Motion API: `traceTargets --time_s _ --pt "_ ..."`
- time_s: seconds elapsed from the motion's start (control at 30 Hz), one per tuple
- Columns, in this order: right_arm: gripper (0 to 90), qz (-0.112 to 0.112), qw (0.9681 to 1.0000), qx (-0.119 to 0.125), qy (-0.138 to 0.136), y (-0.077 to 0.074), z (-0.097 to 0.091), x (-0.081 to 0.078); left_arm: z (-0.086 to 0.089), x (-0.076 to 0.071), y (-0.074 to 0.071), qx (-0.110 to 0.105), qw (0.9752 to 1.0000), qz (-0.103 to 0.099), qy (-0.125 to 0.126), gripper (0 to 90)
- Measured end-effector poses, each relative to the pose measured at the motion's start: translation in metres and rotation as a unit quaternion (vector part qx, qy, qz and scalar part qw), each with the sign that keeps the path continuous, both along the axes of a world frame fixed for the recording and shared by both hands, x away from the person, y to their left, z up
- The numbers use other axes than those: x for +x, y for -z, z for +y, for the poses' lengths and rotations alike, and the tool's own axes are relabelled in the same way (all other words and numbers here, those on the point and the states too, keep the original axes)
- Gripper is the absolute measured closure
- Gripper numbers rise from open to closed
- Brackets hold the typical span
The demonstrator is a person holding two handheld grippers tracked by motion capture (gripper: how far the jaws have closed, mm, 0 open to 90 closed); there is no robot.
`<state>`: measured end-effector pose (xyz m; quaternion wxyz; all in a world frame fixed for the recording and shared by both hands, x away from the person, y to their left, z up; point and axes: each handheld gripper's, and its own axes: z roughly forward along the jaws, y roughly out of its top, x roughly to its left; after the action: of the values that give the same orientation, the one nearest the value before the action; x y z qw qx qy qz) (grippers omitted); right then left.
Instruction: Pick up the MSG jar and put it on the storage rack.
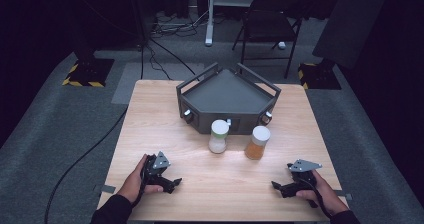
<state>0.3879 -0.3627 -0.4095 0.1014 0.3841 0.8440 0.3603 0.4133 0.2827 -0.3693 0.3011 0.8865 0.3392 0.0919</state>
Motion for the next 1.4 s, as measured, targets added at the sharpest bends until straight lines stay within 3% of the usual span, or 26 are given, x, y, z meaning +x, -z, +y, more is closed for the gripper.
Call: traceTargets --time_s 1.4 --pt "0.0 0.000 1.0000 0.001 -0.007 0.0003 -0.0016 0.0027 -0.0030 -0.0012 -0.0010 0.003 0.9999 0.001 -0.010 0.3"
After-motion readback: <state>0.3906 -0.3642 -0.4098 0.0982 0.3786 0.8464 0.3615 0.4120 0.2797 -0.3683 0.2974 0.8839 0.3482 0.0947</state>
